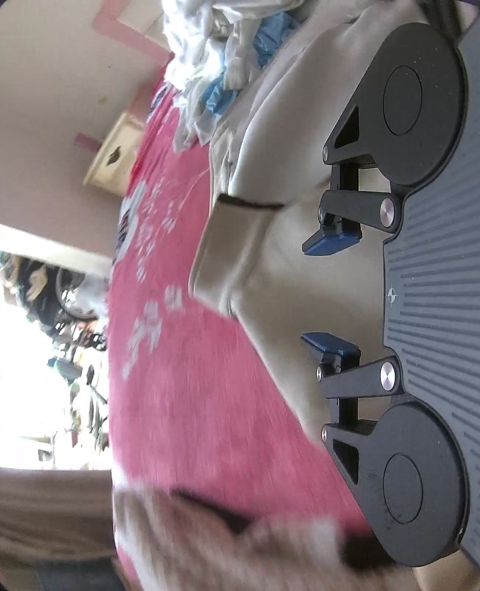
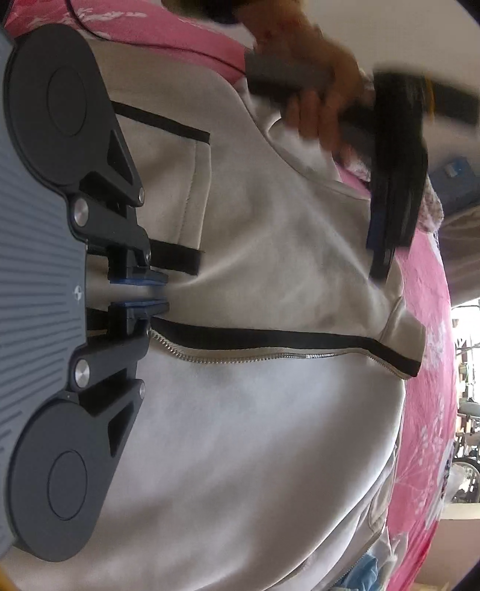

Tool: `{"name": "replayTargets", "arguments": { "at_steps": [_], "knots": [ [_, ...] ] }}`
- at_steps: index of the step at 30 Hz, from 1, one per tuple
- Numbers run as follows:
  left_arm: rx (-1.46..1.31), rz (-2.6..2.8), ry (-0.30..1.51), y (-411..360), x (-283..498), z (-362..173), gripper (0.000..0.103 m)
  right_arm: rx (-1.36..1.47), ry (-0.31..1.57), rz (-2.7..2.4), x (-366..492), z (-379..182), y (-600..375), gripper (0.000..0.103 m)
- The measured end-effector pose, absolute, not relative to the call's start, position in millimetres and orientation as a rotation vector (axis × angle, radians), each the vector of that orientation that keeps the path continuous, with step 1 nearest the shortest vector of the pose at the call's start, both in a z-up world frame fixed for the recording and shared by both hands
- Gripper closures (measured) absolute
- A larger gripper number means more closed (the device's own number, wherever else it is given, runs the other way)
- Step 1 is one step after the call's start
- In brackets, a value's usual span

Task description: Fold clothes

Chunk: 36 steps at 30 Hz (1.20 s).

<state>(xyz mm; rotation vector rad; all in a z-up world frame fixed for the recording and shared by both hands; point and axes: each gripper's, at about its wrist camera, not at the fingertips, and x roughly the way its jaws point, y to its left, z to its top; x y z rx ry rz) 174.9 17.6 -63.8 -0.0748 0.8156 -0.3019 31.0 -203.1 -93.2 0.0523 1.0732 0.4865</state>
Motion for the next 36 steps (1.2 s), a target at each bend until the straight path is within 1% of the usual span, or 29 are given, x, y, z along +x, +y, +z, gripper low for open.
{"name": "replayTargets", "arguments": {
  "at_steps": [4,8,9,10,12,15,18,22,23,24,28,29,31,32,33,36],
  "knots": [
    [-0.042,-0.243,0.865,-4,200,-86,0.056,0.077,1.079,0.492,33,-94,-207,0.095],
    [0.028,-0.221,0.811,-13,195,-89,0.053,0.121,1.103,0.493,38,-88,-214,0.094],
    [0.041,-0.220,0.804,-14,194,-88,0.053,0.156,1.104,0.486,37,-83,-220,0.091],
    [0.038,-0.219,0.804,-14,193,-86,0.053,0.204,1.093,0.473,35,-75,-230,0.090],
    [0.017,-0.215,0.804,-13,194,-80,0.053,0.289,1.064,0.441,30,-60,-252,0.083],
    [0.025,-0.227,0.741,-11,182,-64,0.053,0.302,1.028,0.363,16,-44,-284,0.080],
    [0.047,-0.275,0.701,-14,162,-46,0.053,0.341,1.009,0.310,-4,-30,-314,0.079],
    [0.076,-0.417,0.698,-31,124,-27,0.053,0.381,0.953,0.234,-40,-10,-353,0.079],
    [0.090,-0.459,0.701,-38,114,-24,0.053,0.385,0.939,0.199,-49,-6,-364,0.077],
    [0.103,-0.500,0.706,-46,104,-22,0.052,0.395,0.926,0.154,-59,-3,-376,0.073],
    [0.116,-0.672,0.776,-79,69,-28,0.052,0.452,0.888,-0.041,-95,3,-426,0.064],
    [0.121,-0.708,0.791,-87,62,-32,0.052,0.476,0.893,-0.084,-98,0,-436,0.060],
    [0.146,-0.752,0.817,-102,48,-41,0.052,0.514,0.918,-0.130,-97,-12,-453,0.060],
    [0.162,-0.764,0.830,-108,43,-47,0.052,0.527,0.929,-0.150,-95,-18,-460,0.057],
    [0.175,-0.770,0.846,-113,40,-52,0.052,0.532,0.940,-0.166,-91,-24,-465,0.052],
    [0.199,-0.764,0.869,-120,36,-63,0.052,0.526,0.956,-0.203,-77,-37,-473,0.051]
  ]
}}
